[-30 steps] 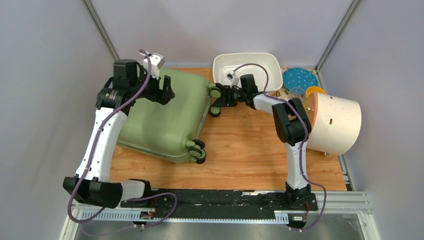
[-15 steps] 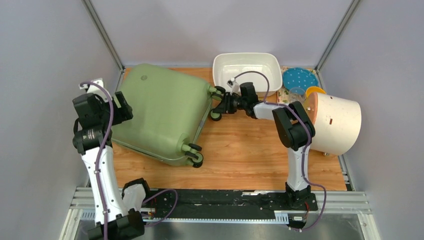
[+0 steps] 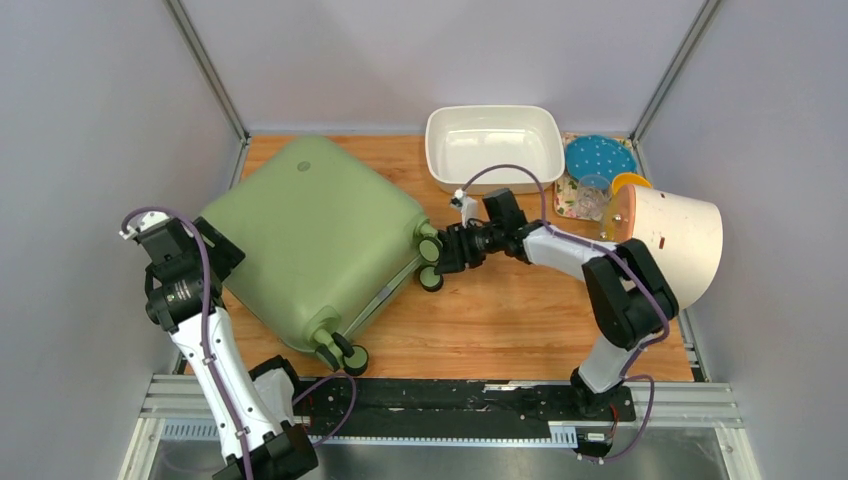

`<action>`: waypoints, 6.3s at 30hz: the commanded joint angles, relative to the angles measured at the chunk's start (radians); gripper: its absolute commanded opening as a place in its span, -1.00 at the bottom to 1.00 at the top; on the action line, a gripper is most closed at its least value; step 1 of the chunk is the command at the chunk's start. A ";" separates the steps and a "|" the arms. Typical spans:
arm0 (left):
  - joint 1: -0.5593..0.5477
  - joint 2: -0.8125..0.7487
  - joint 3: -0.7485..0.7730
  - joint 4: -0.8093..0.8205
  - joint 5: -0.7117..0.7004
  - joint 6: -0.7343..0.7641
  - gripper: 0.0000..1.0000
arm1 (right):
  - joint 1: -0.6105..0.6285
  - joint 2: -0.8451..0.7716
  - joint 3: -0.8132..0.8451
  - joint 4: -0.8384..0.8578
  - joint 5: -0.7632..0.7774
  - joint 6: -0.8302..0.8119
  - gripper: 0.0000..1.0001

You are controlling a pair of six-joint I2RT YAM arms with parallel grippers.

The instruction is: Open, take out, and arrange the luggage

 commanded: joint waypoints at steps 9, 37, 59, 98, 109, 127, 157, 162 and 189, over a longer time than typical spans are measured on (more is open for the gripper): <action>0.042 0.093 -0.178 0.121 0.061 -0.136 0.57 | -0.226 -0.097 0.393 -0.306 0.081 -0.314 0.11; -0.228 0.603 0.243 0.254 0.498 0.430 0.53 | 0.068 -0.010 0.359 -0.163 0.014 -0.291 0.18; 0.305 0.415 -0.178 0.076 0.518 0.225 0.42 | 0.009 -0.044 0.375 -0.328 0.137 -0.334 0.20; 0.125 0.355 0.056 -0.131 0.841 0.587 0.65 | 0.049 -0.008 0.396 -0.227 0.052 -0.228 0.21; 0.124 0.125 -0.078 -0.464 0.704 1.008 0.78 | 0.026 -0.252 0.298 -0.609 -0.032 -0.395 0.32; 0.016 0.246 -0.227 -0.225 0.690 0.946 0.71 | 0.225 -0.105 0.336 -0.410 -0.069 -0.162 0.40; -0.278 0.303 0.209 0.100 0.822 0.709 0.82 | 0.009 -0.392 0.042 -0.112 0.129 -0.496 0.78; -0.435 0.297 0.175 0.148 0.767 0.746 0.82 | 0.027 -0.369 -0.136 0.258 0.130 -0.471 0.67; -0.530 0.406 0.221 0.201 0.664 0.692 0.79 | 0.177 -0.004 -0.280 1.037 0.130 -0.337 -0.06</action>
